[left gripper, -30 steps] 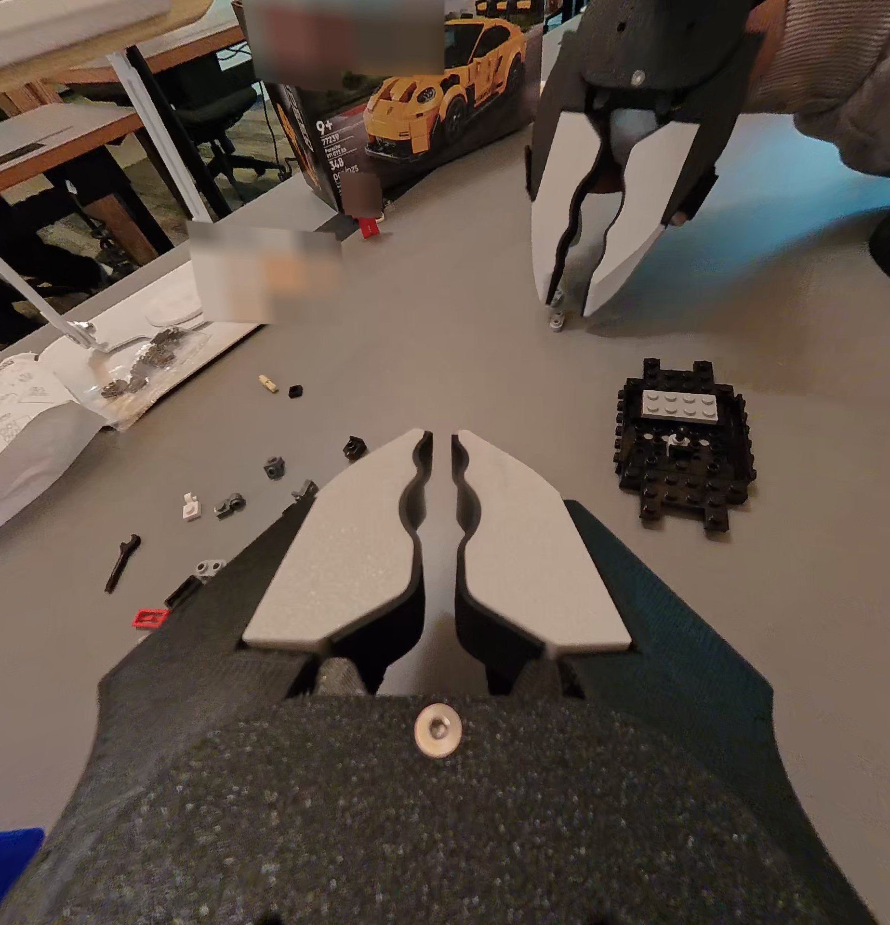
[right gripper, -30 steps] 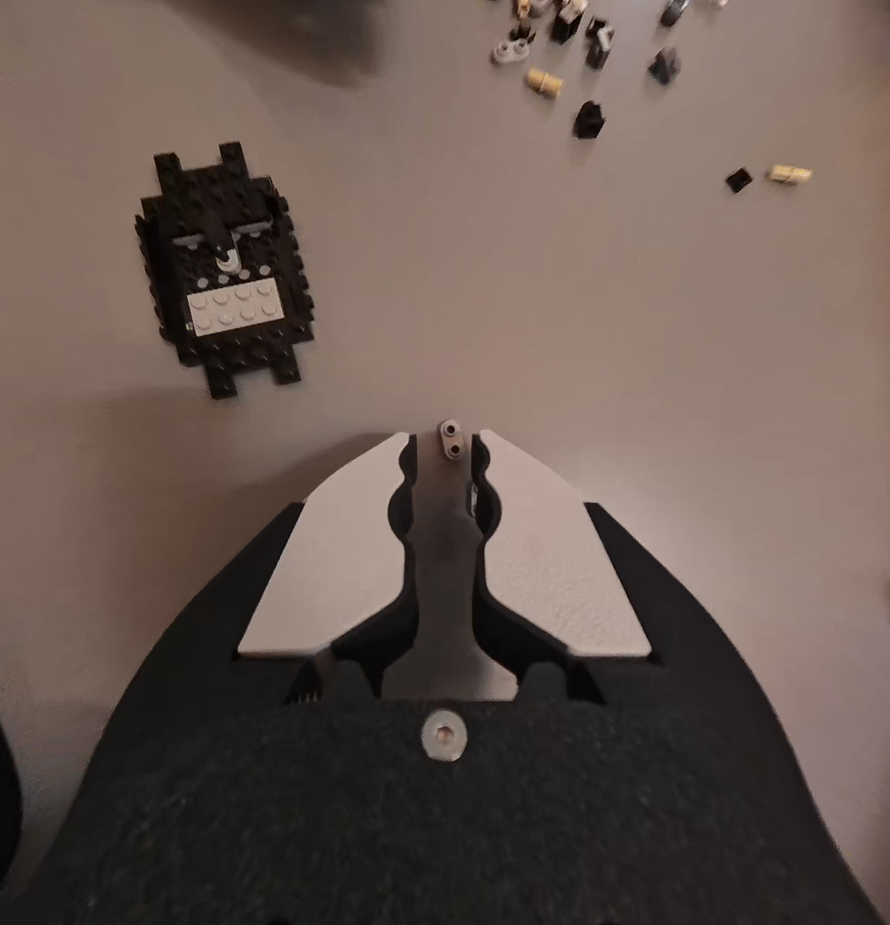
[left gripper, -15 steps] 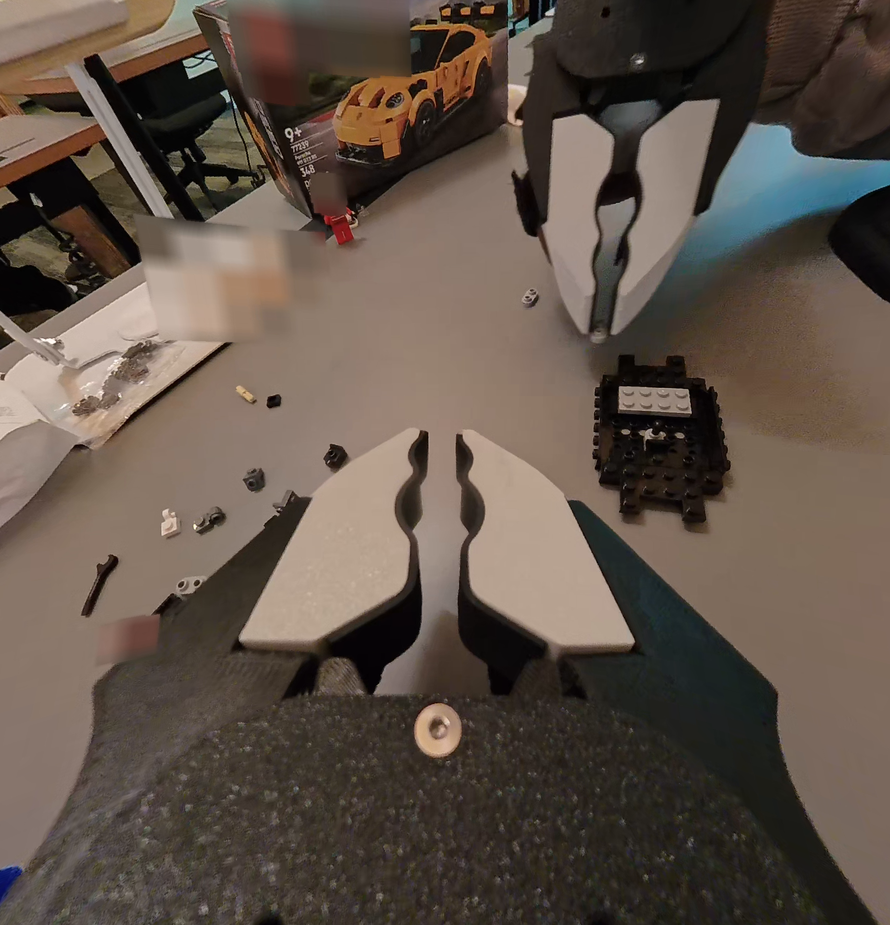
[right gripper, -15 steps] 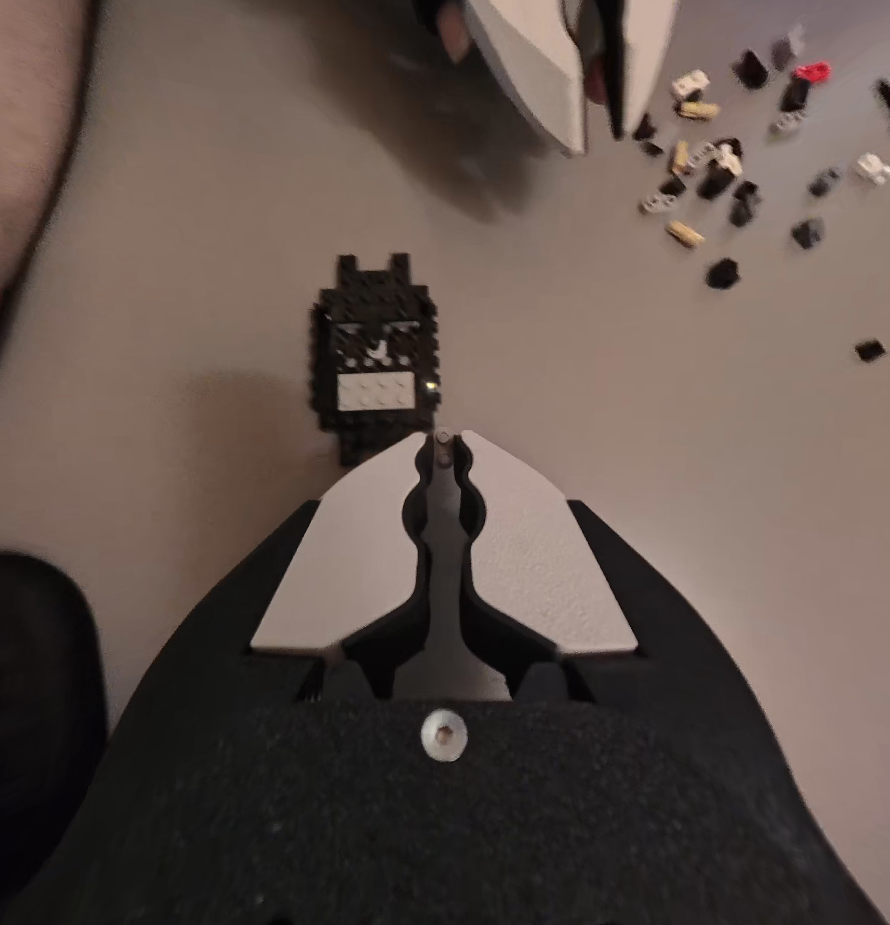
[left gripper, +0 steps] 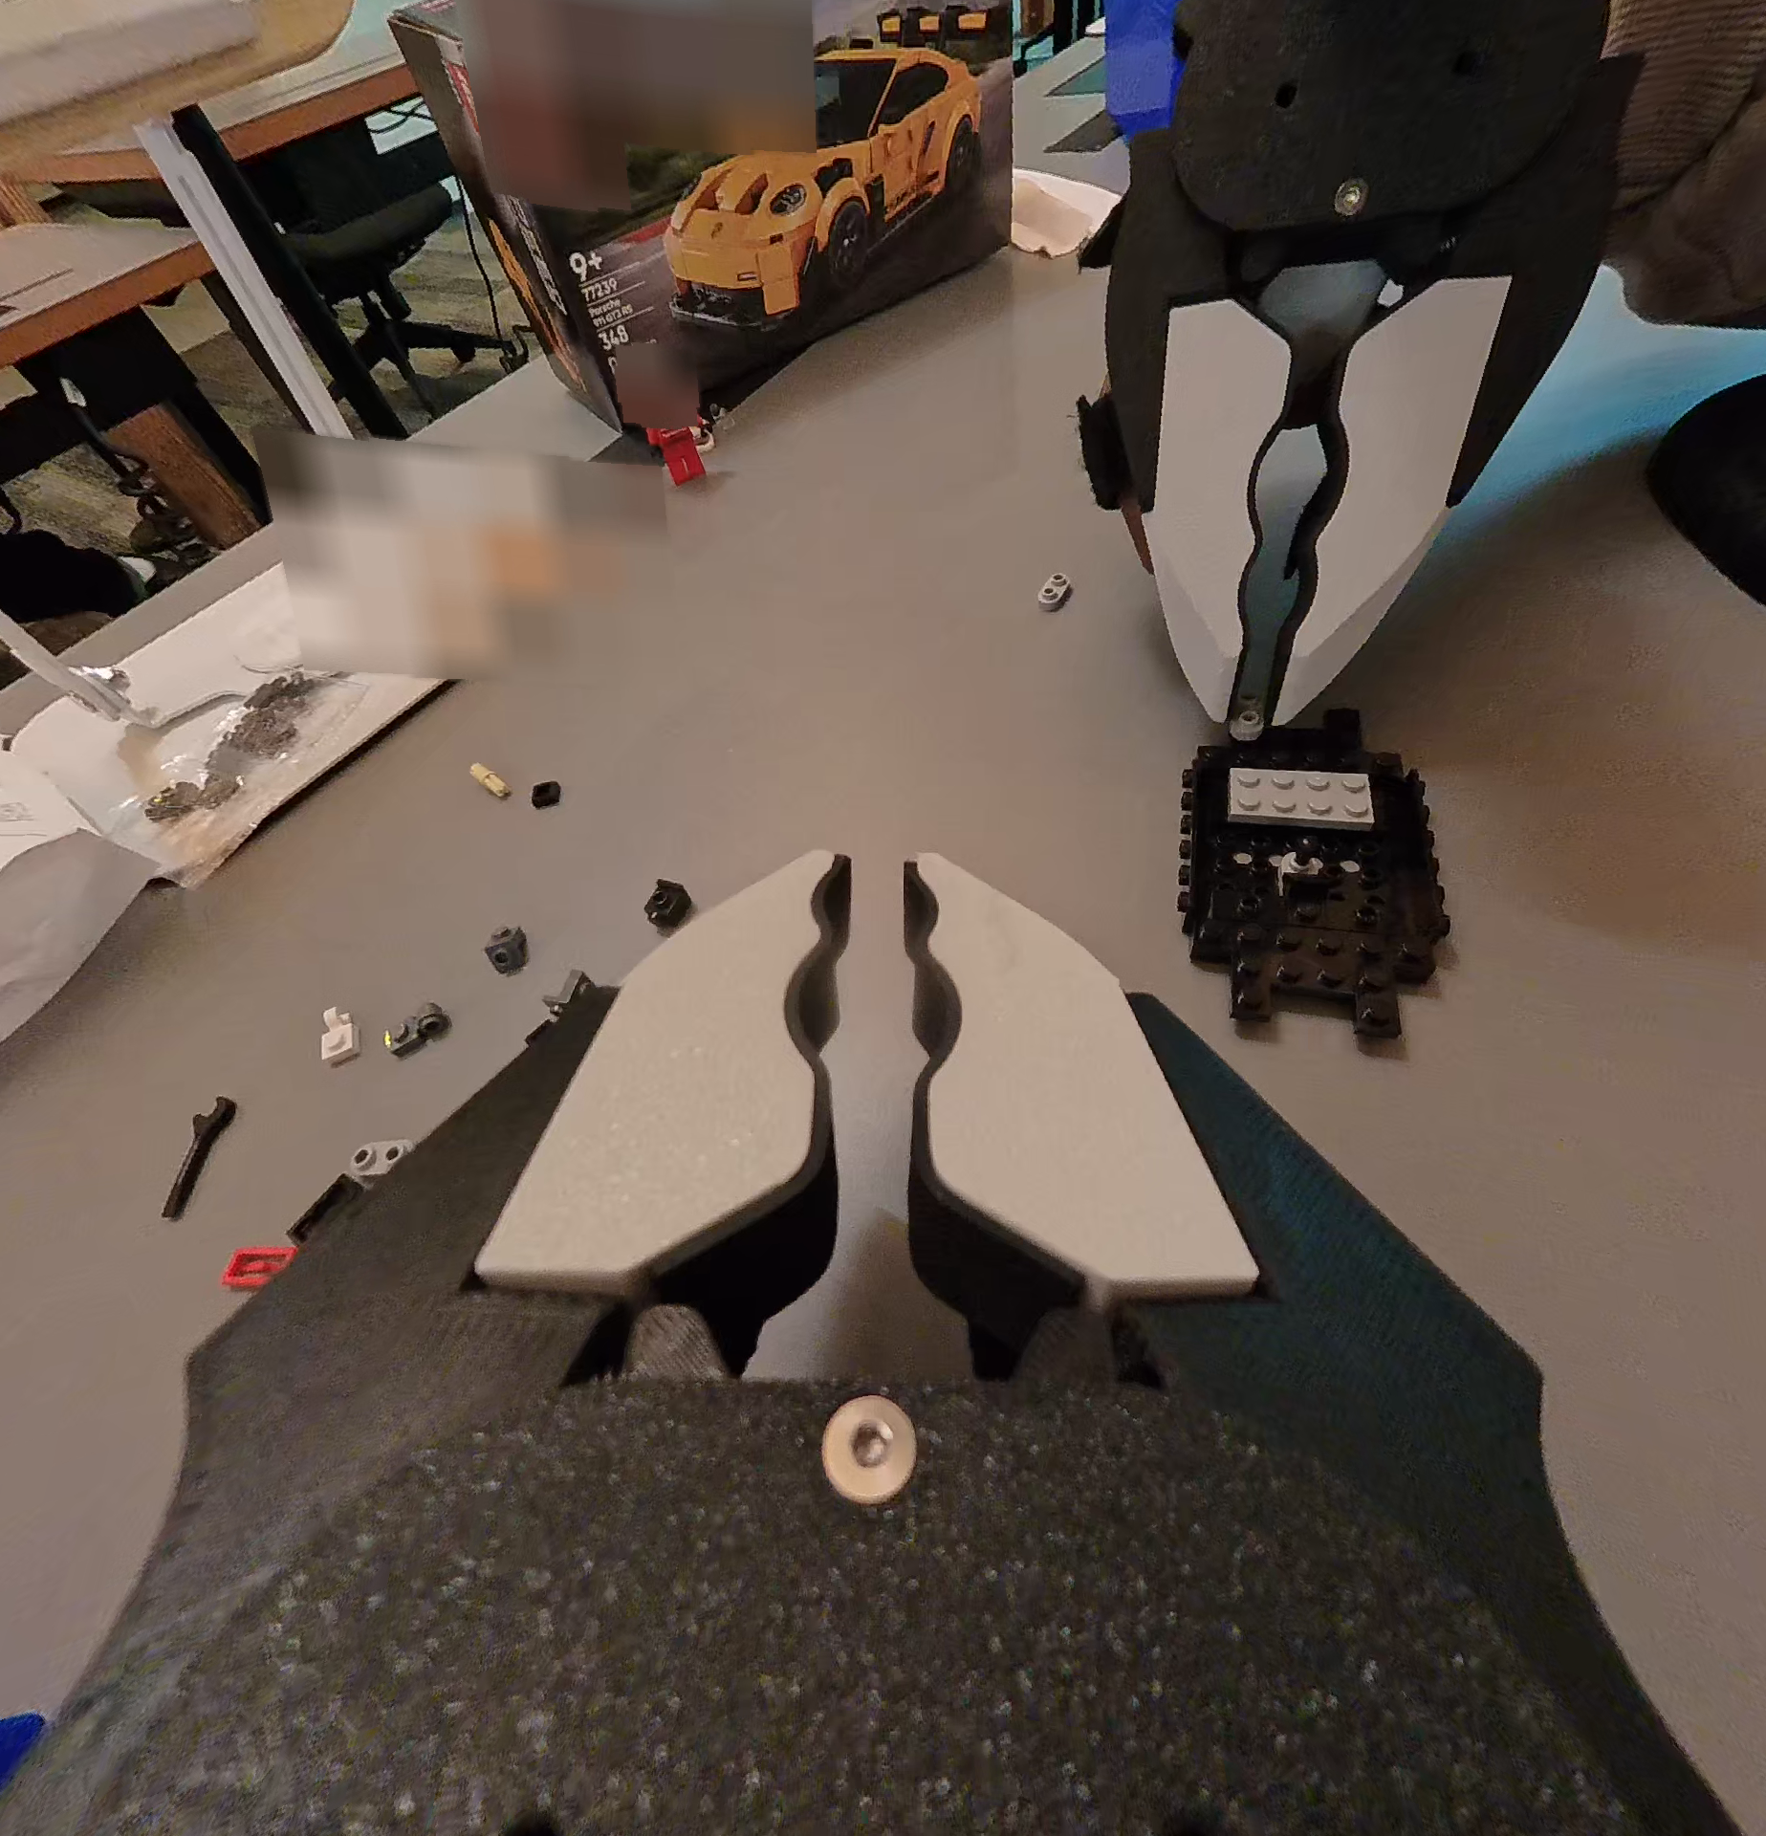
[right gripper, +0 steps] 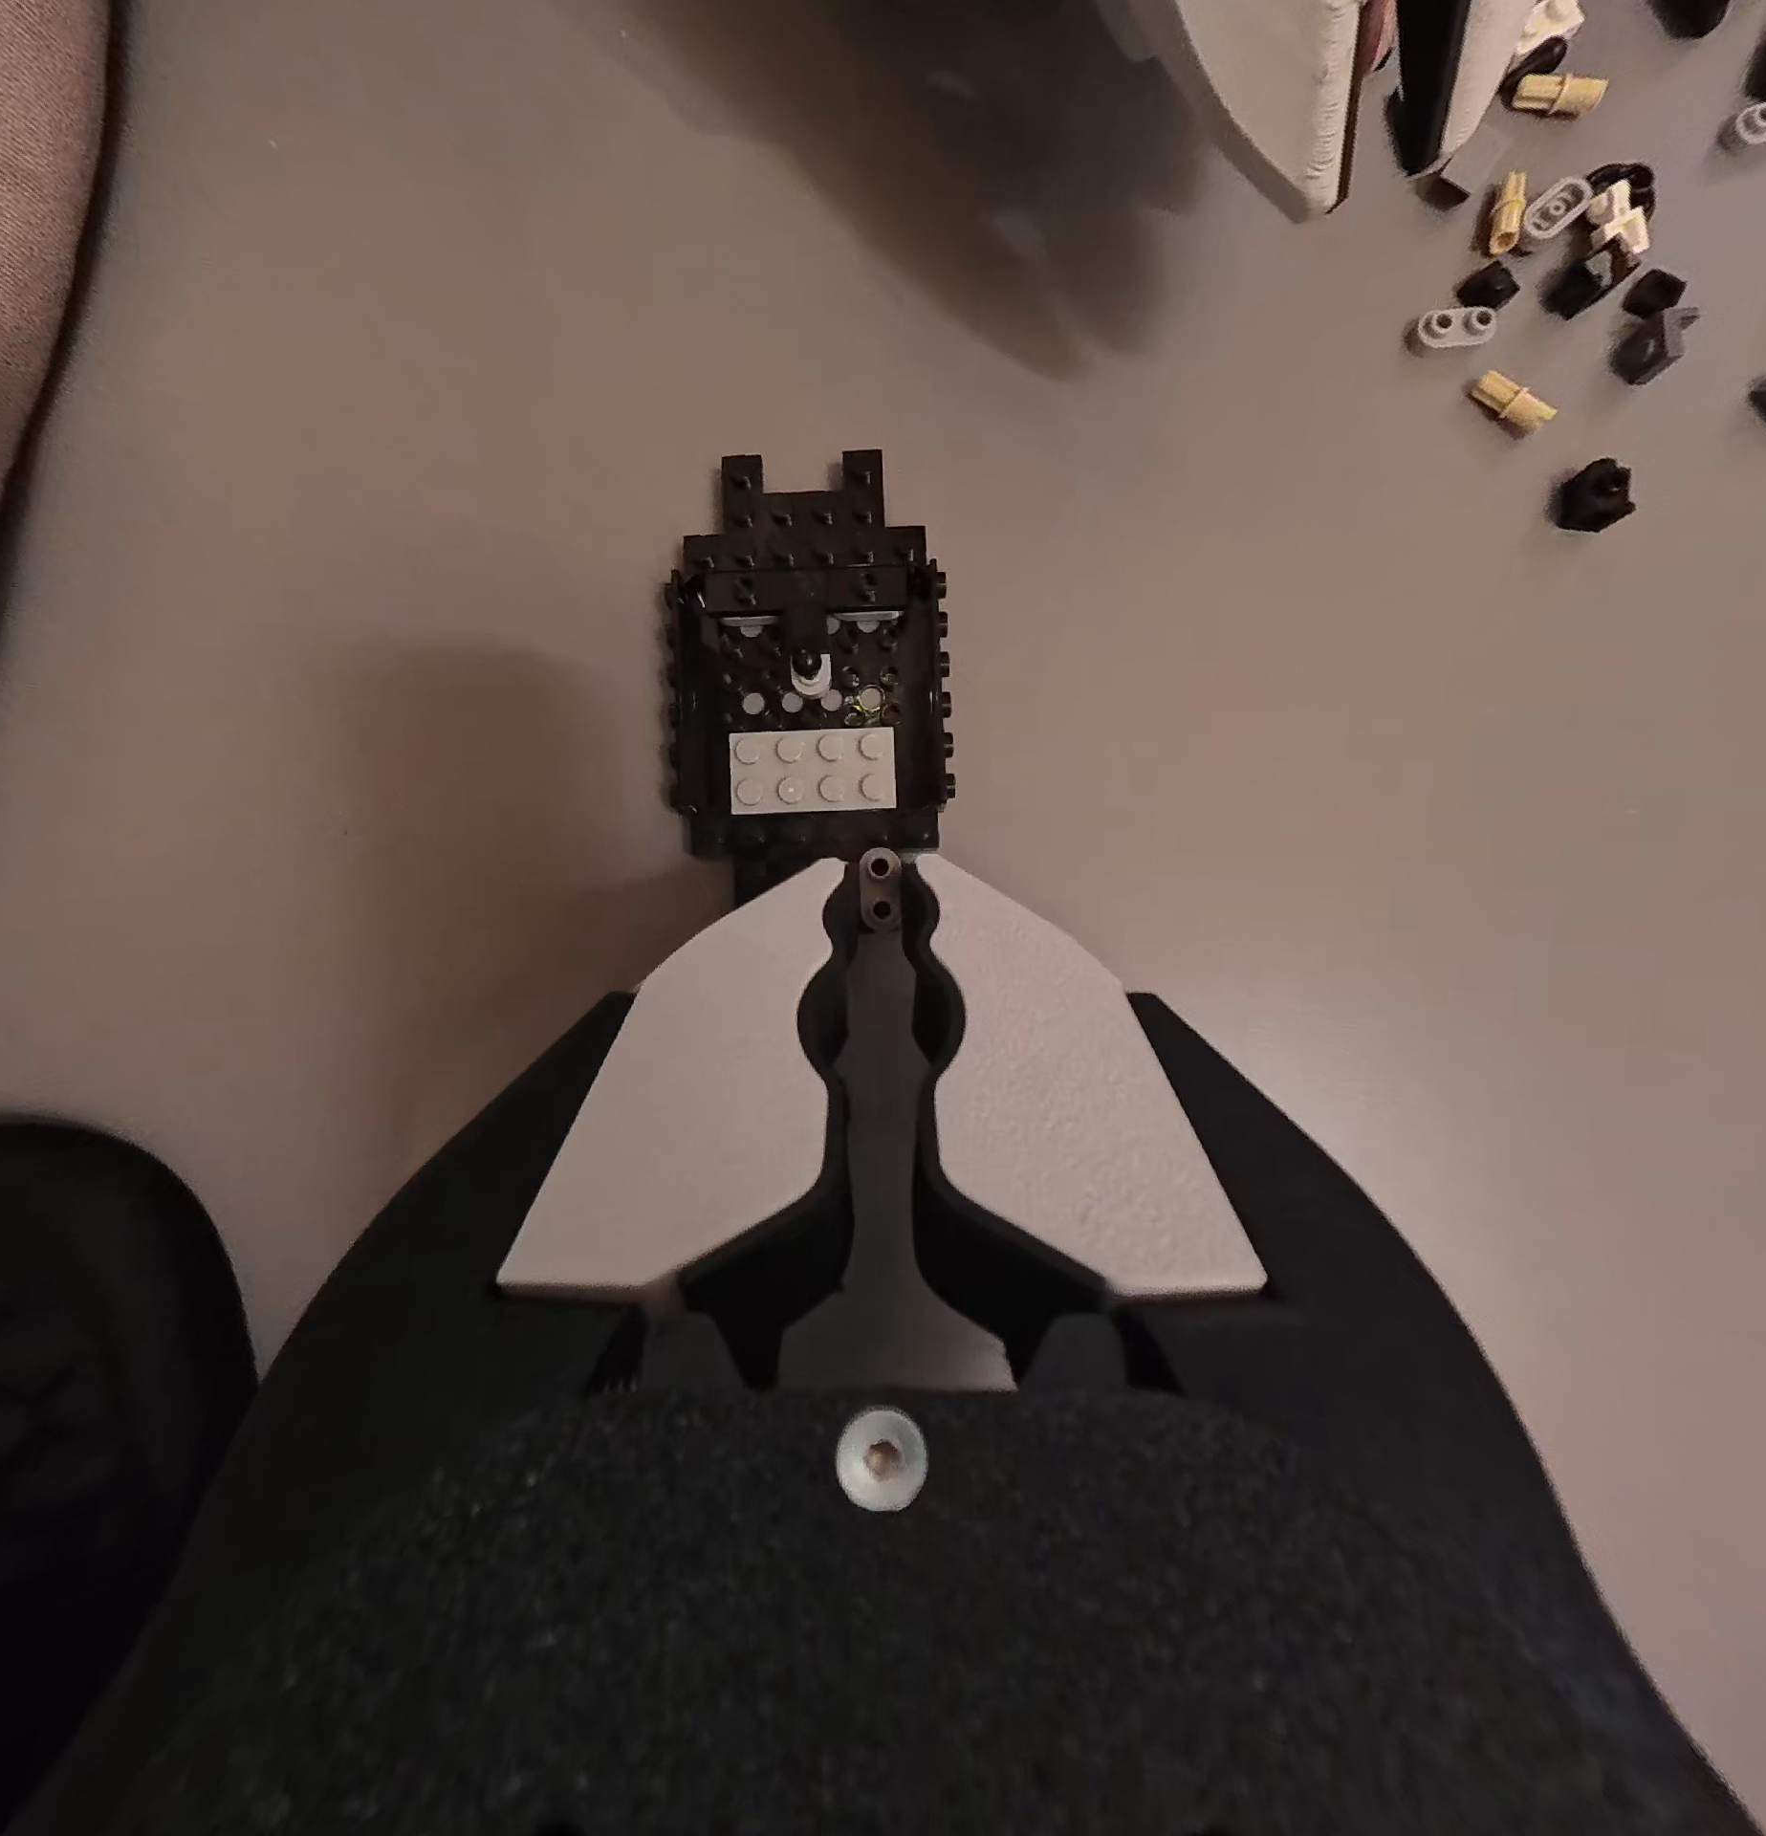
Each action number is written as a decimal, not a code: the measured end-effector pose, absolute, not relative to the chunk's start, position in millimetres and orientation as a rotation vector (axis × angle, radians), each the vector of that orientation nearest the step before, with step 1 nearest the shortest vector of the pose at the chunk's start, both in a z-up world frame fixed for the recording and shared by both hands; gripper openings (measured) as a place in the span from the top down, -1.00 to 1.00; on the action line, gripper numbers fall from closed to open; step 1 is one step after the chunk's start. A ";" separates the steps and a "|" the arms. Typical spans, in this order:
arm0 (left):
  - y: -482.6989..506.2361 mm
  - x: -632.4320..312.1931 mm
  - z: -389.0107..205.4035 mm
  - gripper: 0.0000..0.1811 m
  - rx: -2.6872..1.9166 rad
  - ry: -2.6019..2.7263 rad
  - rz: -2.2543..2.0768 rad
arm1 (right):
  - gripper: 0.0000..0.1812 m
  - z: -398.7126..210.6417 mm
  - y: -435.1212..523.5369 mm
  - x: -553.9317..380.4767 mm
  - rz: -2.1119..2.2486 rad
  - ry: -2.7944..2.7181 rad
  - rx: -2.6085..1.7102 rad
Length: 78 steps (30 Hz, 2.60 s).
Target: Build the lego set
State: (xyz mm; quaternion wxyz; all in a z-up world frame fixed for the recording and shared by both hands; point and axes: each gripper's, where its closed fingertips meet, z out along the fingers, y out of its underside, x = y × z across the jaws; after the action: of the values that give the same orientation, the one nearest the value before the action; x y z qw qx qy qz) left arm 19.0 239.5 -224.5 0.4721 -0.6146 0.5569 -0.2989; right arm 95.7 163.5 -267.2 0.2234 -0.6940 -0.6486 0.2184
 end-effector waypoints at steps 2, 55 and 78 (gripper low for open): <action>239.7 18.9 -224.5 0.90 -1.505 1.363 -0.731 | 0.92 -267.7 163.5 95.9 0.600 -1.790 -1.920; 243.1 17.1 -223.8 0.90 -1.502 1.348 -0.710 | 0.88 -276.2 221.3 169.0 0.493 -1.388 -2.075; 240.7 17.7 -223.2 0.90 -1.493 1.360 -0.705 | 0.69 -257.7 165.1 130.6 0.583 -1.546 -1.981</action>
State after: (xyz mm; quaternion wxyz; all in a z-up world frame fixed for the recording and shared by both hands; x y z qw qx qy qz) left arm 17.7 240.7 -223.2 0.4807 -0.6122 0.5574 -0.2889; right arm 130.6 165.1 -257.7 0.2773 -0.7379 -0.5757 0.2173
